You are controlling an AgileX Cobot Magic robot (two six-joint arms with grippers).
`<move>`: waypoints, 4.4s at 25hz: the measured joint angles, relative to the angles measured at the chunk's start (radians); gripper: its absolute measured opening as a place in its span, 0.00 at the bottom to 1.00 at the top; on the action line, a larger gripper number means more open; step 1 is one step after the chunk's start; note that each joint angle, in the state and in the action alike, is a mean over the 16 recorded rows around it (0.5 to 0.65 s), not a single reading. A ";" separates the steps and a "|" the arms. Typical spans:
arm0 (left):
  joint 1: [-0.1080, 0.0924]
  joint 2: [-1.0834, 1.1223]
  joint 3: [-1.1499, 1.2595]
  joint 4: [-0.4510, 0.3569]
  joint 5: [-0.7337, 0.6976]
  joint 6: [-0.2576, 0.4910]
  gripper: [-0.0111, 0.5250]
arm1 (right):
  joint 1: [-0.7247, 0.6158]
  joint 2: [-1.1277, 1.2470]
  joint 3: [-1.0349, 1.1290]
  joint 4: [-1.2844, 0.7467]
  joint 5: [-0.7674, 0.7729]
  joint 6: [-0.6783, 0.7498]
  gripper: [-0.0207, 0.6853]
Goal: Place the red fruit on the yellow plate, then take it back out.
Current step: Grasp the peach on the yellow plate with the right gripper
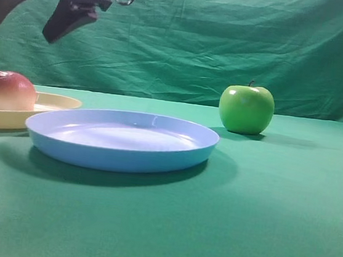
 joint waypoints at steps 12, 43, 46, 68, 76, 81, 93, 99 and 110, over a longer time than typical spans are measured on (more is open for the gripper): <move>0.000 0.000 0.000 0.000 0.000 0.000 0.02 | -0.091 -0.201 0.000 -0.039 0.276 0.232 0.03; 0.000 0.000 0.000 0.000 0.000 0.000 0.02 | -0.286 -1.071 0.784 -0.355 -0.032 0.485 0.03; 0.000 0.000 0.000 0.000 0.000 0.000 0.02 | -0.345 -1.168 0.891 -0.355 -0.098 0.490 0.03; 0.000 0.000 0.000 0.000 0.000 0.000 0.02 | -0.570 -1.887 1.665 -0.375 -0.436 0.398 0.03; 0.000 0.000 0.000 0.000 0.000 0.000 0.02 | -0.625 -2.061 1.880 -0.377 -0.484 0.397 0.03; 0.000 0.000 0.000 0.000 0.000 0.000 0.02 | -0.649 -2.114 1.978 -0.378 -0.499 0.397 0.03; 0.000 0.000 0.000 0.000 0.000 0.000 0.02 | -0.662 -2.124 2.072 -0.380 -0.535 0.392 0.03; 0.000 0.000 0.000 0.000 0.000 0.000 0.02 | -0.662 -2.124 2.074 -0.380 -0.544 0.386 0.03; 0.000 0.000 0.000 0.000 0.000 0.000 0.02 | -0.662 -2.102 2.041 -0.379 -0.550 0.395 0.03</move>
